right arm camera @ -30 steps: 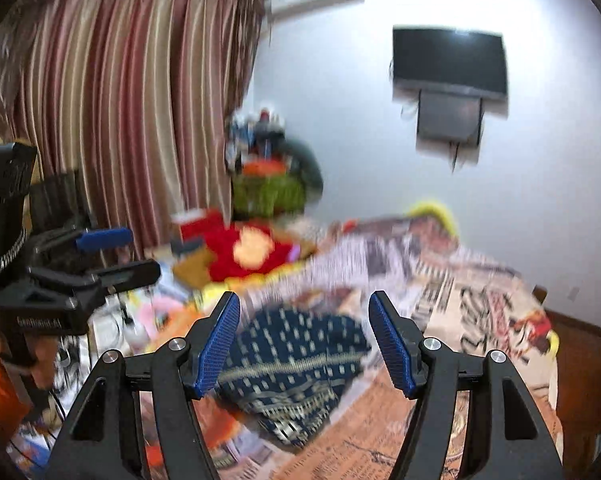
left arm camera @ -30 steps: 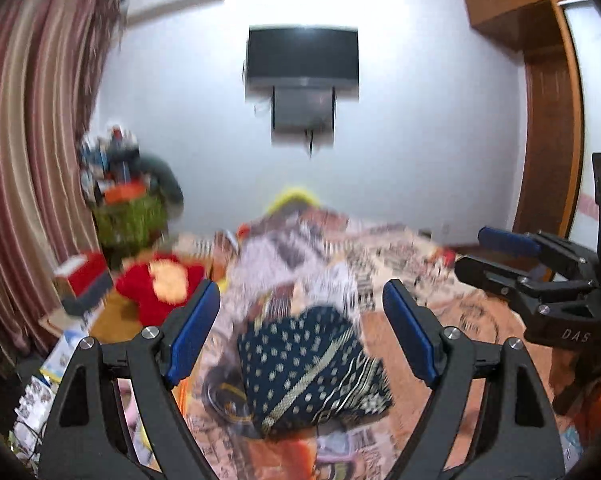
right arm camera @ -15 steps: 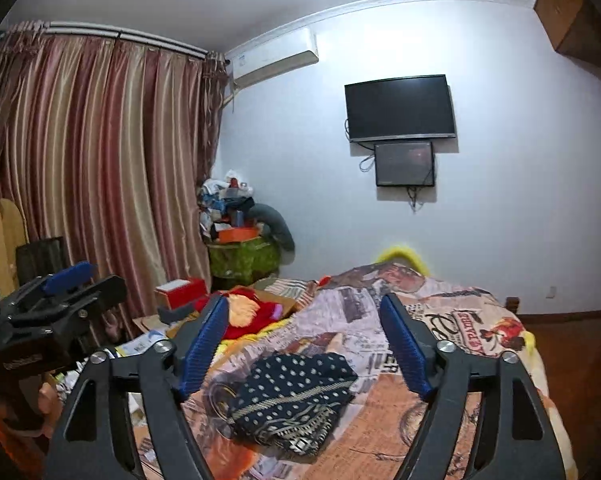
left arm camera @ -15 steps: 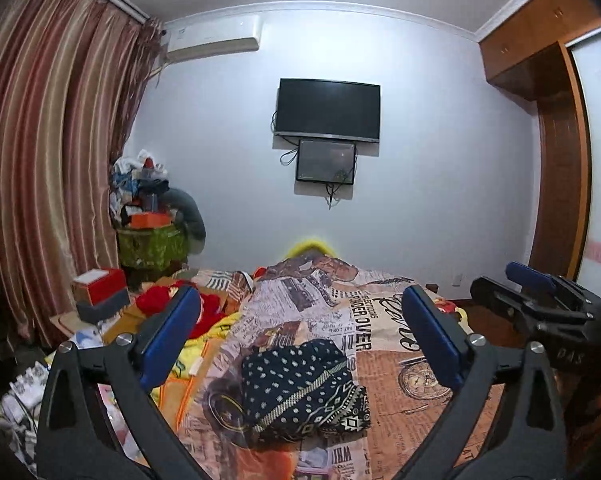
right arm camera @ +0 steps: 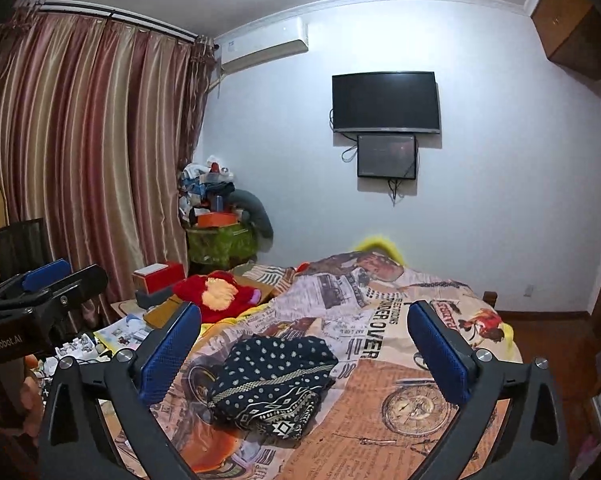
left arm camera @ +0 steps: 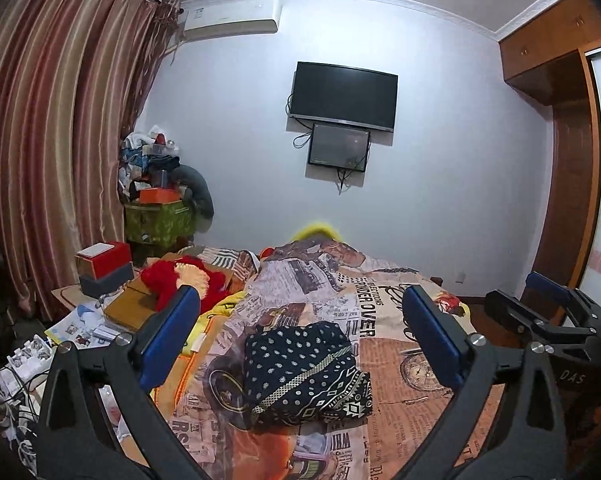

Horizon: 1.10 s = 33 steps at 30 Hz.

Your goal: Fold large clothes

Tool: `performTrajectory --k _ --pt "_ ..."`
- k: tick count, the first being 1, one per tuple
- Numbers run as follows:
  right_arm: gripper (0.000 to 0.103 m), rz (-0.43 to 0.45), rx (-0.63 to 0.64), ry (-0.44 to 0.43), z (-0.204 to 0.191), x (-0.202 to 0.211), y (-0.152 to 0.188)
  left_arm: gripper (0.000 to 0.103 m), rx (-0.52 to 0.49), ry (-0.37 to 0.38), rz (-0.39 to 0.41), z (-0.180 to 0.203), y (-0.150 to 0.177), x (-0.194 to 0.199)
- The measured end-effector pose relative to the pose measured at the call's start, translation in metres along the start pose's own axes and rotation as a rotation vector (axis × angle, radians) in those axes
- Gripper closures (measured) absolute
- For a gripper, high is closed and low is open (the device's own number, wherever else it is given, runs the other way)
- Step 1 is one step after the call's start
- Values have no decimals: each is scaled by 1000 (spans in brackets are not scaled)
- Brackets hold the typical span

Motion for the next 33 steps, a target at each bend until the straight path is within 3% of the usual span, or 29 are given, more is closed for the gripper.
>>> performTrajectory --k 33 --pt "0 -1 -27 5 3 2 -1 1 -3 1 -18 -2 5 -5"
Point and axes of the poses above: each gripper's, at about its wrist camera, not at the fingertips, and x roughly against the way its jaws point, z to its right, y to its underside, the point moved 6 cm from there along -x, roughly the way its jaws point, and after that the axes turned 1 degree about y, right-handed, at the moved point
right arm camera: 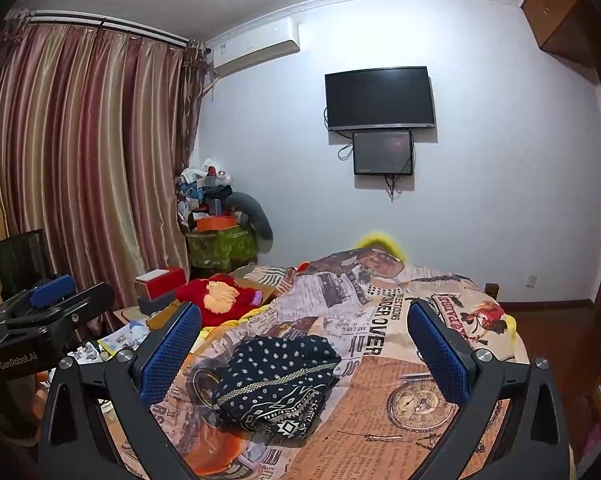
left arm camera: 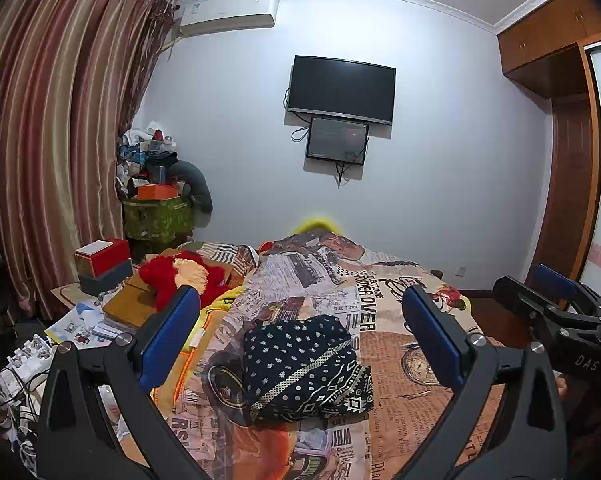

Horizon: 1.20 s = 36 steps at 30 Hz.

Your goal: Fold large clothes

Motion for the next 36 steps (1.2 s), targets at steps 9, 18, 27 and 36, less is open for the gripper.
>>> performTrajectory --k 9,18,27,36 --pt "0 0 -2 1 -1 0 0 1 -2 4 0 -1 0 -1" --pt "0 1 -3 3 -1 0 0 1 -17 48 -14 -6 -1 -8" --pt "0 0 -3 2 0 0 1 1 -8 67 -21 -14 -1 -11" --pt "0 1 -6 4 -3 1 2 1 -30 74 -21 -13 -2 -14"
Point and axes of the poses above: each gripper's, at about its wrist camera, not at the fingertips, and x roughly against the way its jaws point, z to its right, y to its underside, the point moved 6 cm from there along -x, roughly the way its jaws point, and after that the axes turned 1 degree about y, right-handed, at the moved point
